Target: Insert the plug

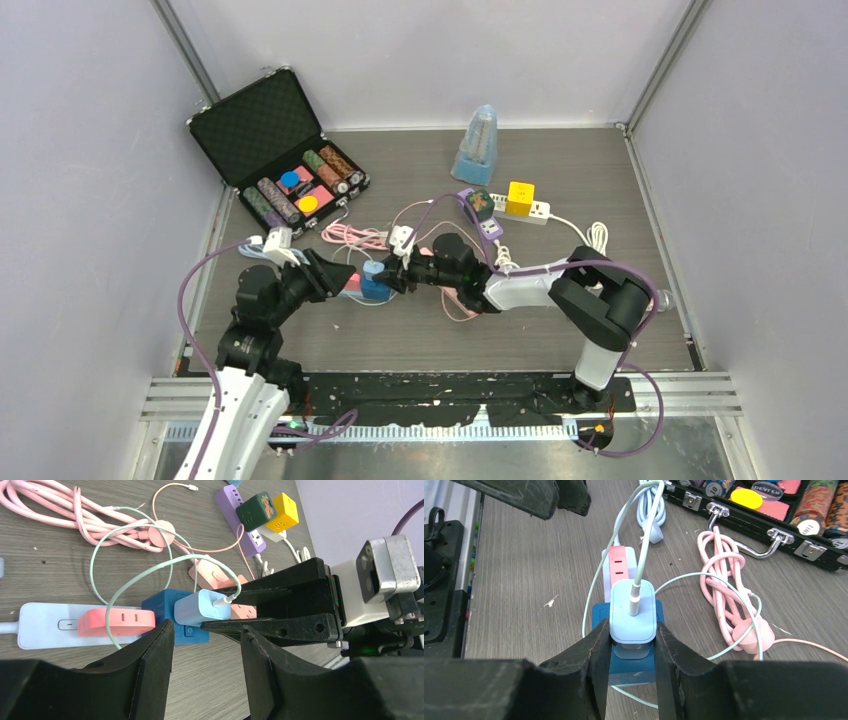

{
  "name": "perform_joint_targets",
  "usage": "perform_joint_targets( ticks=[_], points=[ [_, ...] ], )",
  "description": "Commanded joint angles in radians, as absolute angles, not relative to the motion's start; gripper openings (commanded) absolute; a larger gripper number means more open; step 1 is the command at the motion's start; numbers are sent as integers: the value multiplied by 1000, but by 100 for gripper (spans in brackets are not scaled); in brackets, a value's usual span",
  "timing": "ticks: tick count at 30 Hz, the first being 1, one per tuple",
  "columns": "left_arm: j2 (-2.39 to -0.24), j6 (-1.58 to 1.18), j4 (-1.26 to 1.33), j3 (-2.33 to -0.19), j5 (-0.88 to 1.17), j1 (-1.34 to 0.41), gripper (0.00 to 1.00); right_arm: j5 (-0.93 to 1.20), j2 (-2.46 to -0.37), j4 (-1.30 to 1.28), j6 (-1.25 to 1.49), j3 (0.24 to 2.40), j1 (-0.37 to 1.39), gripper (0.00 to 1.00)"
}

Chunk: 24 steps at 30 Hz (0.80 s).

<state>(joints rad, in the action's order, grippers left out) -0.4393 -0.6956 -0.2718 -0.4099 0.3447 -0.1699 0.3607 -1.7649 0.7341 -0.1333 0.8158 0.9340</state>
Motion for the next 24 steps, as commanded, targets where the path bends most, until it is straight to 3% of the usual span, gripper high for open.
perform_joint_targets(
  ticks=[1, 10, 14, 24],
  points=[
    [-404, -674, -284, -423, 323, -170, 52, 201, -1890, 456, -167, 686, 973, 6],
    [-374, -664, -322, -432, 309, -170, 53, 132, -1914, 417, -214, 696, 1001, 6],
    [-363, -663, -326, -434, 304, -171, 54, 174, -1928, 255, -238, 775, 1002, 6],
    [-335, -651, -362, -442, 289, -170, 55, 241, -1916, 188, -196, 817, 995, 6]
  ],
)
